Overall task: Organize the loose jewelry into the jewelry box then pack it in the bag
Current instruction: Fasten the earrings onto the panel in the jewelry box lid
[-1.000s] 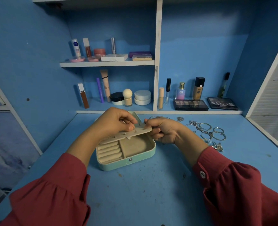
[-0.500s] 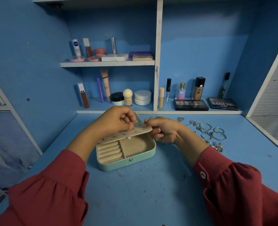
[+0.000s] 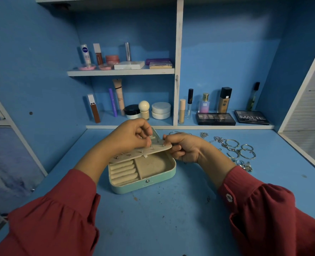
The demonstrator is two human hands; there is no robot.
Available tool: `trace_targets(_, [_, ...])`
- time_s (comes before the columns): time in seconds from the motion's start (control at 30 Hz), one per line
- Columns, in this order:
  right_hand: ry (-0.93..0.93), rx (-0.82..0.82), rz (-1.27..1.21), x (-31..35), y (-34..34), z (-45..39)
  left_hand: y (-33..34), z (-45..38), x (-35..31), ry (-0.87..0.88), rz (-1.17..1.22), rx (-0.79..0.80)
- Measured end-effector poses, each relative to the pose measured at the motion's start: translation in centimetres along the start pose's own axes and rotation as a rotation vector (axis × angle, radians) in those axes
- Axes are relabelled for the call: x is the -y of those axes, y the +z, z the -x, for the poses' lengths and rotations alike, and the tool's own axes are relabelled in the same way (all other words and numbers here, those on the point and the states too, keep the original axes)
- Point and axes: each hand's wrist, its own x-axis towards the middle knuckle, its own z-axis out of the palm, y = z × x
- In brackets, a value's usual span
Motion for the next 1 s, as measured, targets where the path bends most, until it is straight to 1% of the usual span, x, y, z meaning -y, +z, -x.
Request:
trace_targets(0.33, [-0.005, -0.010, 0.002, 0.0, 0.1, 0.1, 0.6, -0.1, -0.1, -0.015, -0.032, 0.020])
trace_targets(0.4, [-0.006, -0.008, 0.006, 0.0, 0.1, 0.1, 0.4, -0.2, -0.3, -0.018, -0.070, 0.057])
trace_targets(0.5, [-0.006, -0.001, 0.006, 0.0, 0.0, 0.0, 0.3, -0.4, -0.8, -0.017, -0.200, 0.111])
trace_targets(0.77, [-0.010, -0.022, 0.020, -0.1, -0.1, -0.1, 0.4, -0.9, -0.9, -0.008, -0.243, 0.131])
trace_targets(0.83, [-0.013, -0.023, 0.019, 0.0, -0.1, 0.0, 0.6, -0.9, -0.8, 0.000, -0.207, 0.113])
trace_targets(0.93, [-0.009, -0.020, 0.009, 0.0, 0.1, 0.1, 0.5, -0.6, -0.5, 0.006, -0.069, 0.019])
trace_targets(1.0, [-0.005, -0.015, 0.004, 0.0, 0.1, 0.2, 0.1, -0.3, -0.3, -0.016, -0.037, -0.006])
